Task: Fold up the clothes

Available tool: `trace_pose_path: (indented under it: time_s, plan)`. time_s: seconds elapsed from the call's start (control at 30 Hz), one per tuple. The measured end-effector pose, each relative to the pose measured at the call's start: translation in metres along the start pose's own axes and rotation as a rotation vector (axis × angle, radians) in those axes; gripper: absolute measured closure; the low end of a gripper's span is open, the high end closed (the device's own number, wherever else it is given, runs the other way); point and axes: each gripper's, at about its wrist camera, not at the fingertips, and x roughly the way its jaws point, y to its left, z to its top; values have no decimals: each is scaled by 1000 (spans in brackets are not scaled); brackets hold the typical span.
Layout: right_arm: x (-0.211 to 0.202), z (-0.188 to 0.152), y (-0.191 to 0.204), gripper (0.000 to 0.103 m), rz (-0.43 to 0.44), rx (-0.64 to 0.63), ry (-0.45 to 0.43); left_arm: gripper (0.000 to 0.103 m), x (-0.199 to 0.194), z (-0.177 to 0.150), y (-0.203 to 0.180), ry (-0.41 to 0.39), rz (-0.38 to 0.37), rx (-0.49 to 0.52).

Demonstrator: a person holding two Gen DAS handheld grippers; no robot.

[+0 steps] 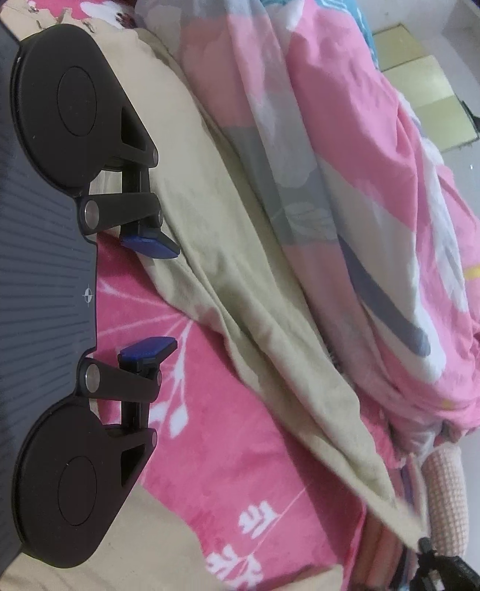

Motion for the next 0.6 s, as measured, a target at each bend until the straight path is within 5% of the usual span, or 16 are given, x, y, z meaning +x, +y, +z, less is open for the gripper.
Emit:
trace_pose_path:
  time_s: [0.2,0.3,0.37,0.47,0.6]
  plan:
    - [-44,1,-19,98,-23,19,-33,55,-2,1,6,17,-11,-29]
    - [-45,-7,-31,88,-85,67,26,54,-21,4,11,-16,-21,-48]
    - [-62,-20,-33,62,-48,72,32,47,-42,6,14,-42,-73,-82]
    - [-98,-48,-26,24,39,-14,39,44,-78,4,13,-56,-255,-132]
    - [-111,-86,-11,5,58,-156,110,30,-108,-10,-6,-34,-426,-114]
